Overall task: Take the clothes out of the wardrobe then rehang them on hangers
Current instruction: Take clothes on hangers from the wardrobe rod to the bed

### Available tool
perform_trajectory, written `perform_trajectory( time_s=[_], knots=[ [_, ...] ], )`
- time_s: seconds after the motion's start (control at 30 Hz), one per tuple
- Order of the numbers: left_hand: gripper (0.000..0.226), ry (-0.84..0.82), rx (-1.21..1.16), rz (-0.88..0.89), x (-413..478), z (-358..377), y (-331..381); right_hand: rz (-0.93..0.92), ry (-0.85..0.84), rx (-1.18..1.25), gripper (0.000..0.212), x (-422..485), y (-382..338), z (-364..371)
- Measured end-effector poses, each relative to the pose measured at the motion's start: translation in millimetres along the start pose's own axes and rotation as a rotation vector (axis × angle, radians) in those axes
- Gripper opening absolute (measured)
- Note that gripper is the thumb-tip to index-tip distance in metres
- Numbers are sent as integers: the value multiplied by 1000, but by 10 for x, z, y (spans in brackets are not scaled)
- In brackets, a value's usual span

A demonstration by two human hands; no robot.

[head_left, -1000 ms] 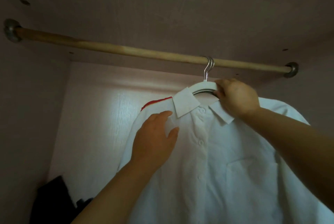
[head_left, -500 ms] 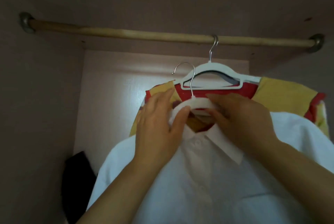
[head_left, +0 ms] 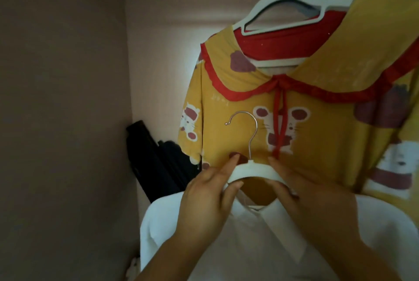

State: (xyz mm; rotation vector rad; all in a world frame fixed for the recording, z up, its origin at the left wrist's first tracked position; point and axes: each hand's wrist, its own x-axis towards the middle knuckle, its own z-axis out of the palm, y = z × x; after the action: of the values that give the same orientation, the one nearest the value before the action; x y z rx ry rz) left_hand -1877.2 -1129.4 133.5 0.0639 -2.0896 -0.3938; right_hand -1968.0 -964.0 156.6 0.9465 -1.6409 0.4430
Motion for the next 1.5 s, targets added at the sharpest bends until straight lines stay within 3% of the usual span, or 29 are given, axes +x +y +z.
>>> perform_trajectory(
  time_s=[0.17, 0.3, 0.43, 0.7, 1.0, 1.23, 1.5],
  knots=[
    [47, -12, -86, 37, -392, 11, 163, 101, 0, -5, 38, -461, -119, -340],
    [48, -78, -193, 96, -750, -51, 350, 175, -17, -84, 51, -837, -302, -751],
    [42, -152, -272, 196, -1174, -236, 552, 277, -68, -188, 39, -1206, -716, -1319],
    [38, -211, -585, 315, -2275, -782, 1258, 476, -160, -413, 29, -1919, -1736, -2830],
    [36, -326, -948, 650, -3185, -1366, 2748, 673, -155, -809, 26, -2411, -2631, -4855],
    [35, -432, -1311, 870, -4358, -2387, 4076, 835, -164, -1202, 28, -2762, -3923, -6631],
    [36, -558, -1719, 1079, -6082, -4558, 5244, 1048, -173, -1677, 28, -2915, -6268, -8571]
  ],
)
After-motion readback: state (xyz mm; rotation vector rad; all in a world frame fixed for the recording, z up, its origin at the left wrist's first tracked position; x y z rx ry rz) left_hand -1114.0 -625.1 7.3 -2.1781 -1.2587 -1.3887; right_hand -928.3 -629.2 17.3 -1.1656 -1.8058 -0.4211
